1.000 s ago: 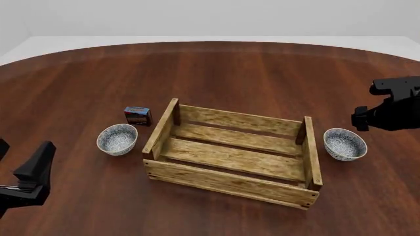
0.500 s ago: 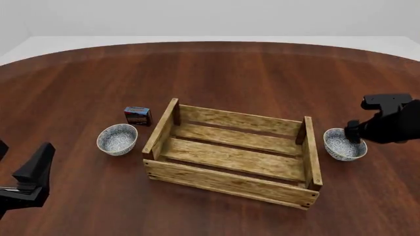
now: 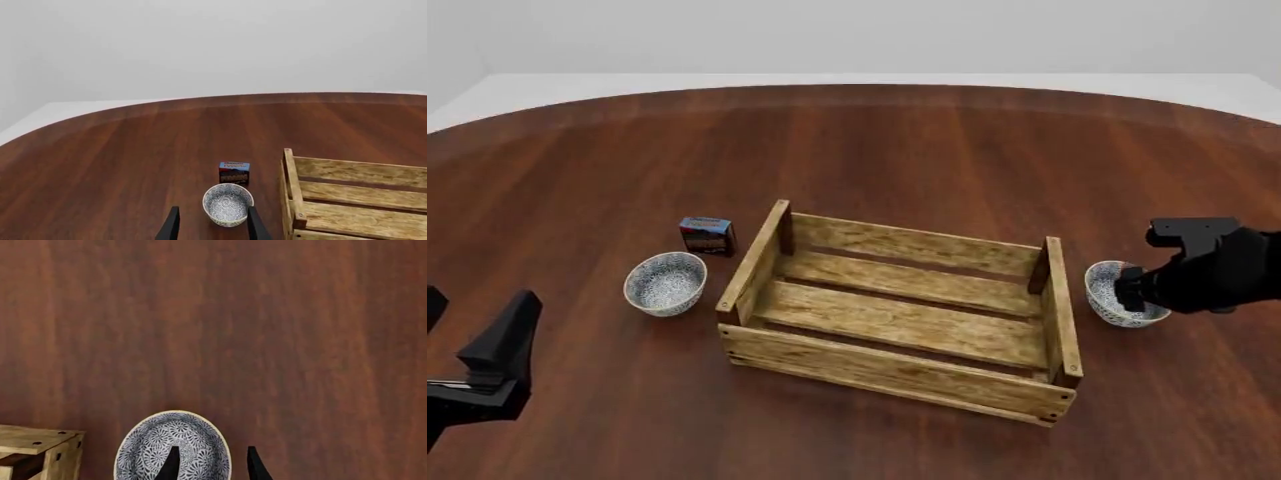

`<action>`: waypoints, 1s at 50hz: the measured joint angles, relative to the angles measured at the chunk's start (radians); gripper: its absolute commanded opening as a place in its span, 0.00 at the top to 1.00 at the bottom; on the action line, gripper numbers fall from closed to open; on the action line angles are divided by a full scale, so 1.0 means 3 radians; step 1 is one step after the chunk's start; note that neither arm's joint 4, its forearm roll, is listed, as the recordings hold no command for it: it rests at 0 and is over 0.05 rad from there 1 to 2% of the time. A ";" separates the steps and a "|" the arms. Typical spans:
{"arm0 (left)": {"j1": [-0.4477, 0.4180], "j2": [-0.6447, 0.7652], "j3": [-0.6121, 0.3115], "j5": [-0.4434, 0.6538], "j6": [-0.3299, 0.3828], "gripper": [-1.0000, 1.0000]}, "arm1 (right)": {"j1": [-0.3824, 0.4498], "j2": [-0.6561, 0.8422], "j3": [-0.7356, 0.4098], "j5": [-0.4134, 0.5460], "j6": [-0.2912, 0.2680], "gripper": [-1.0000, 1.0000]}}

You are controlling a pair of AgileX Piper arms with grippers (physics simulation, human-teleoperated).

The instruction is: Stack the right bowl on the left bowl and place them in the tray.

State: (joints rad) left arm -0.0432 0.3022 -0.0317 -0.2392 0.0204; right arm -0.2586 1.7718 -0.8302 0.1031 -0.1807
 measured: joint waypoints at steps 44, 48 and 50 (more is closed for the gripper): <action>0.0031 -0.0073 0.0009 0.0066 -0.0051 0.00 | 0.0012 -0.0133 -0.0036 0.0067 0.0005 1.00; 0.0034 -0.0102 0.0005 0.0094 -0.0055 0.00 | 0.0025 -0.0230 -0.0043 0.0137 0.0007 1.00; 0.0035 -0.0116 0.0004 0.0107 -0.0056 0.00 | 0.0030 -0.0281 -0.0047 0.0171 0.0010 1.00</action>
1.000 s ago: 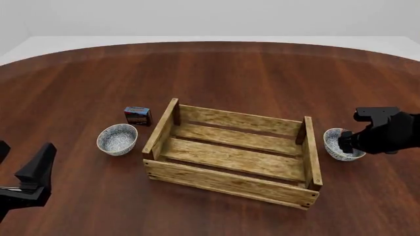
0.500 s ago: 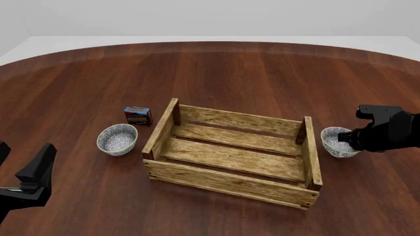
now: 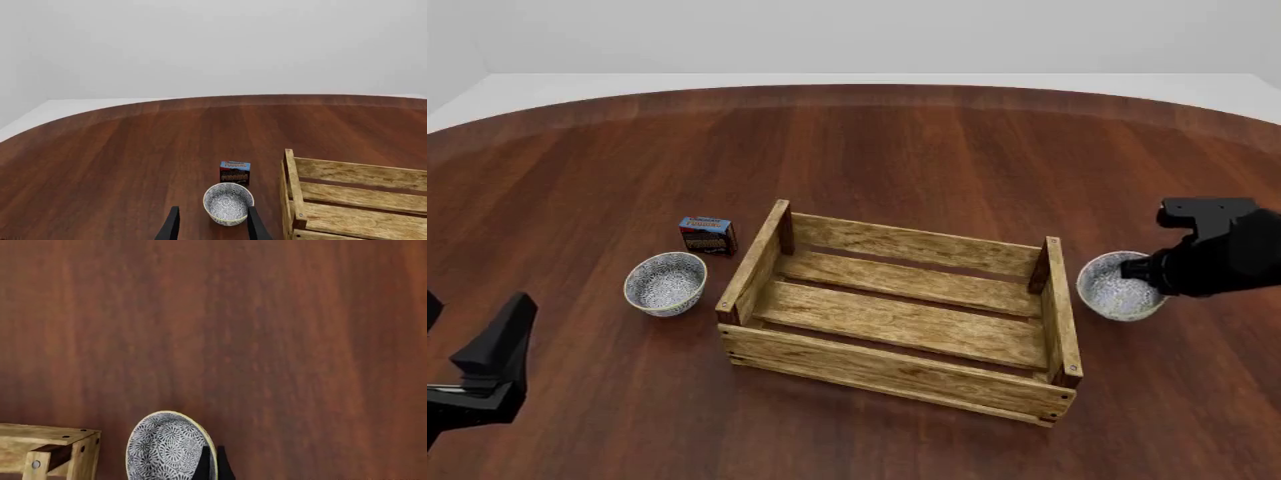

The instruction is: Stack the right bowl on the left bowl and place them in the tray.

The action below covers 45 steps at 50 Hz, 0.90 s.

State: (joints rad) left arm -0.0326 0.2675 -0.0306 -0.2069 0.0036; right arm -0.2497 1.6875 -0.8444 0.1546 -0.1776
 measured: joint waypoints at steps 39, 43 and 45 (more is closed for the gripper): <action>-0.0019 -0.0152 -0.0105 0.0219 0.0022 0.00 | 0.0305 -0.0997 -0.0358 0.0565 0.0160 1.00; -0.0017 -0.0152 -0.0120 0.0230 0.0031 0.00 | 0.0394 -0.1075 -0.0408 0.0602 0.0195 1.00; -0.0015 -0.0154 -0.0127 0.0238 0.0037 0.00 | 0.0441 -0.1107 -0.0430 0.0617 0.0214 1.00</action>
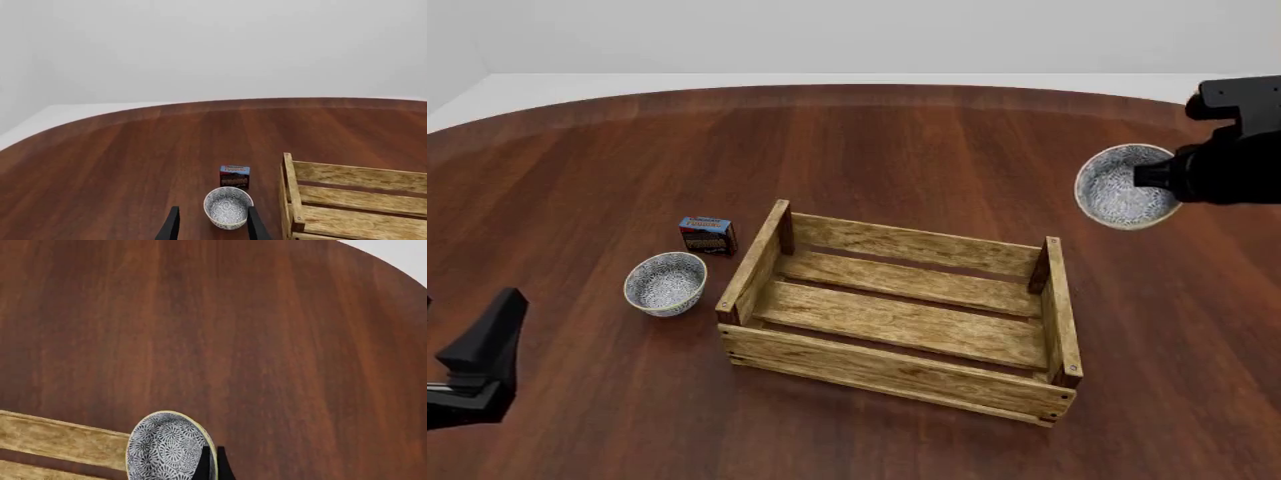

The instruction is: Stack the right bowl on the left bowl and place them in the tray.

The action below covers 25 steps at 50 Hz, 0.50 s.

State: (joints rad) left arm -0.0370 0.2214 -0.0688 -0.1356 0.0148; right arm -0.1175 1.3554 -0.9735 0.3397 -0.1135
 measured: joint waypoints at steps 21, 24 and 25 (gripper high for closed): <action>-0.0017 -0.0010 -0.0091 0.0113 0.0041 0.00 | 0.0534 -0.0251 -0.0166 0.0099 0.0201 1.00; -0.0028 -0.0015 -0.0103 0.0130 0.0043 0.00 | 0.0622 -0.0271 -0.0178 0.0098 0.0225 1.00; -0.0032 -0.0019 -0.0107 0.0138 0.0043 0.00 | 0.0651 -0.0276 -0.0182 0.0098 0.0233 1.00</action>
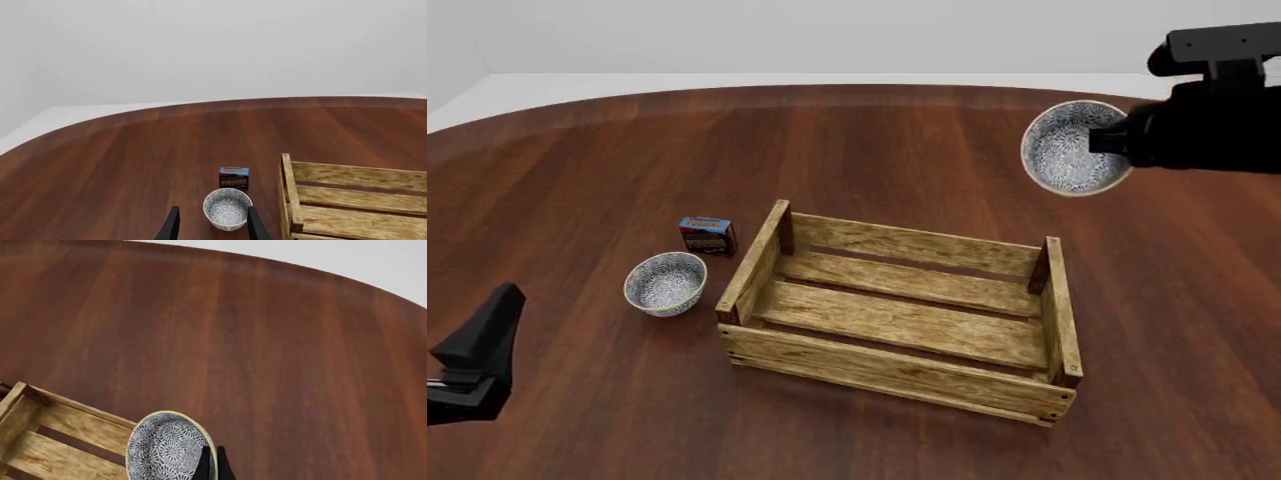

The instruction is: Stack the right bowl on the left bowl and place them in the tray.

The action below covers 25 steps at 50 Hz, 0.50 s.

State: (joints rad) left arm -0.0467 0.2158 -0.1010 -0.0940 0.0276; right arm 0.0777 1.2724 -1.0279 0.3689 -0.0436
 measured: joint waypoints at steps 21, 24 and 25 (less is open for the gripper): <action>-0.0040 0.0055 -0.0145 0.0143 0.0022 0.00 | 0.0571 -0.0083 0.0042 -0.0127 0.0232 1.00; -0.0037 0.0081 -0.0171 0.0154 0.0031 0.00 | 0.0638 -0.0093 0.0072 -0.0163 0.0258 1.00; -0.0043 0.0086 -0.0180 0.0159 0.0033 0.00 | 0.0658 -0.0096 0.0081 -0.0173 0.0264 1.00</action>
State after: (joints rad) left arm -0.0595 0.2415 -0.1549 -0.0464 0.0374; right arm 0.2751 1.2437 -1.0036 0.3170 0.0356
